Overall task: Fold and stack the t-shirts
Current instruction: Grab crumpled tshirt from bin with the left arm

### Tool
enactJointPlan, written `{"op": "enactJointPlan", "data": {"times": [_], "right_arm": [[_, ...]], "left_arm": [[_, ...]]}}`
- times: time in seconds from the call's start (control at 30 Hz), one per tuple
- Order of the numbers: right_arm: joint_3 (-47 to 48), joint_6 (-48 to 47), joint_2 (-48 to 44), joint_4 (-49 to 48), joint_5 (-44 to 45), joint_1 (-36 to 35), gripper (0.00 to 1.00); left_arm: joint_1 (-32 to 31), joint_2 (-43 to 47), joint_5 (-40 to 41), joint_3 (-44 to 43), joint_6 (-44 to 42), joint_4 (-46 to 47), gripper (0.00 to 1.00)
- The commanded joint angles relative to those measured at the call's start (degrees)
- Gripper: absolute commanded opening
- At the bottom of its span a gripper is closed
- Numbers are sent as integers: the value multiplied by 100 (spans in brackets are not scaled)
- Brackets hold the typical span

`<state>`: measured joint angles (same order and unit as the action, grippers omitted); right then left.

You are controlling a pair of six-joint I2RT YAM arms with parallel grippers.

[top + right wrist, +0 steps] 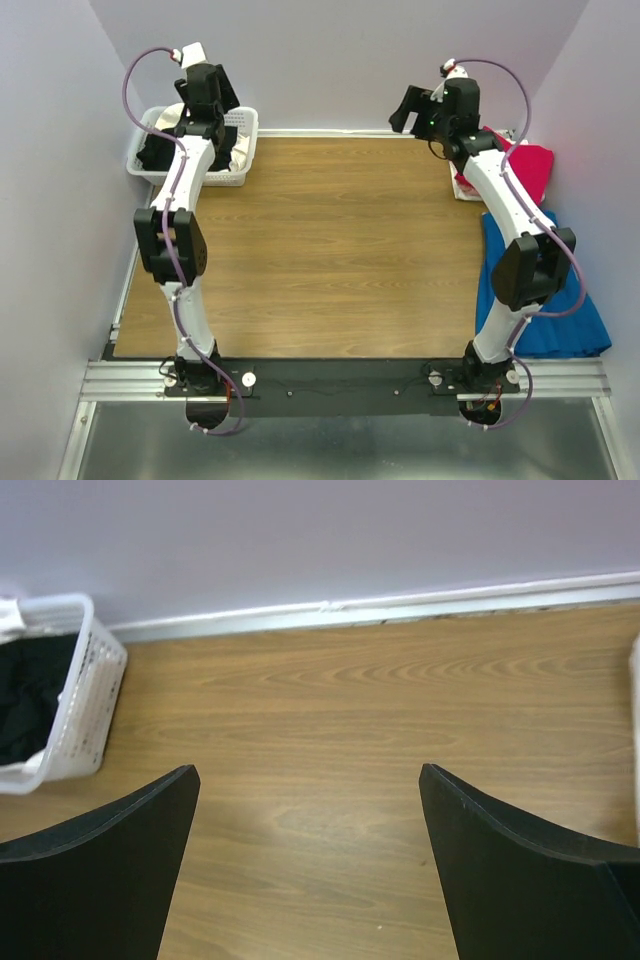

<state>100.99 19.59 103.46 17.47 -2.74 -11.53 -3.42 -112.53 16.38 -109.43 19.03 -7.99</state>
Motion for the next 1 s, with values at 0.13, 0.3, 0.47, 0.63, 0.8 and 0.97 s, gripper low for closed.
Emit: {"op": "enactJointPlan", "data": {"times": [0.13, 0.3, 0.47, 0.63, 0.8, 0.97], "right_arm": [[-158, 44, 289, 274, 1, -280, 100], [-202, 71, 403, 274, 90, -306, 100], [-203, 89, 517, 283, 204, -324, 100], [-167, 71, 579, 283, 397, -324, 100], [-97, 150, 728, 283, 354, -324, 100], [17, 141, 869, 292, 362, -332, 100]], "left_arm": [[807, -1526, -292, -1538, 1137, -1328, 63], [992, -1763, -180, -1555, 1209, -1275, 63], [1107, -2368, 110, -2204, 1103, -1845, 63], [1177, -2739, 172, -2505, 954, -2225, 63], [1195, -2906, 190, -2566, 892, -2251, 63], [1186, -3055, 164, -2707, 778, -2374, 62]]}}
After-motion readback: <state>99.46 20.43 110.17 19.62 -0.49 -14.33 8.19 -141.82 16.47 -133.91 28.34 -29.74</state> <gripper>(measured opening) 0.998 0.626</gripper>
